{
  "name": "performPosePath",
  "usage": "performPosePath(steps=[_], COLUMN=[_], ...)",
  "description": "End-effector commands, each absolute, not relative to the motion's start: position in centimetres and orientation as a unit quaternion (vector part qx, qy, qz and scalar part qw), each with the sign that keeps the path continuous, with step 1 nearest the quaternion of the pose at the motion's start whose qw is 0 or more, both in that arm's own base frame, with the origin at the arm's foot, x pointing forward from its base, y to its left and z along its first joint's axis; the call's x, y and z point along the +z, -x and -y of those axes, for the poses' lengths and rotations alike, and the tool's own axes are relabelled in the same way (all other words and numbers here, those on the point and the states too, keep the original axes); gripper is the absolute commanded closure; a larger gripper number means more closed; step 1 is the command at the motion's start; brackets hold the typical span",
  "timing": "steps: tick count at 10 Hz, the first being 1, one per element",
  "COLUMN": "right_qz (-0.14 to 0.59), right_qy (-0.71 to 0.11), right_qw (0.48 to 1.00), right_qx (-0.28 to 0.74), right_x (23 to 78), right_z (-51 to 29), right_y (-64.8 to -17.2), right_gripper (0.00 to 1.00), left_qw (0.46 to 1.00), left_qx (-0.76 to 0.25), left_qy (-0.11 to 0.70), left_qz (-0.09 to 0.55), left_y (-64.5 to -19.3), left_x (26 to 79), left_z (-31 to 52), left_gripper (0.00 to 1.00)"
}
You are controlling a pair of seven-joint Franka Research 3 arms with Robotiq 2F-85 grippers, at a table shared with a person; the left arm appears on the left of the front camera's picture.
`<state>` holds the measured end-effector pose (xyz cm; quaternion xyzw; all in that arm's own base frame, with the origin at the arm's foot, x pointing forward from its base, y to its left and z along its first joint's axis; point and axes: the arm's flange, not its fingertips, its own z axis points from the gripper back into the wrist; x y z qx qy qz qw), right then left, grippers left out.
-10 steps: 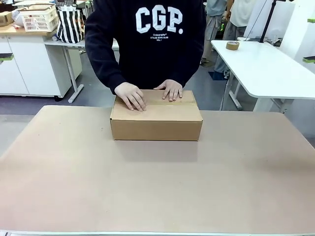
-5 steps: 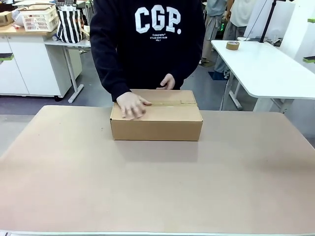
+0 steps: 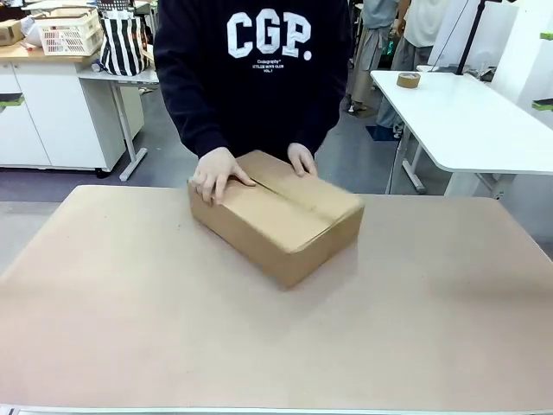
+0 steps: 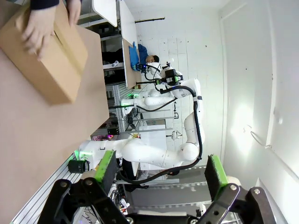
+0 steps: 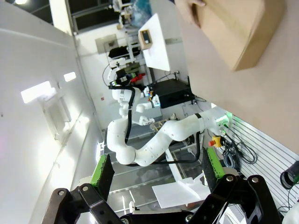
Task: Pack the gift set into the box.
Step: Press and hold the closed box until the human finishes sealing it.
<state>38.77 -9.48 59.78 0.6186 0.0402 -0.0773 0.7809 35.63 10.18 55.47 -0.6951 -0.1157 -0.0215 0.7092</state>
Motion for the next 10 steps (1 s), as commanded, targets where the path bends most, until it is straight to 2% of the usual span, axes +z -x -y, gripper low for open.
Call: performPosePath(steps=[1, 10], right_qz=[-0.041, -0.041], right_qy=[-0.616, -0.616], right_qw=[0.782, 0.782], right_qx=[-0.084, -0.084], right_x=[59.83, 59.83], right_z=[9.28, 9.28], right_y=[-38.65, -38.65], right_gripper=[0.00, 0.00], left_qw=[0.698, 0.698], left_qx=[-0.022, -0.022], left_qy=[0.705, 0.705], left_qz=[0.120, 0.120], left_y=[-35.46, -35.46], left_x=[55.67, 55.67], left_z=[-10.03, -10.03], left_gripper=[0.00, 0.00])
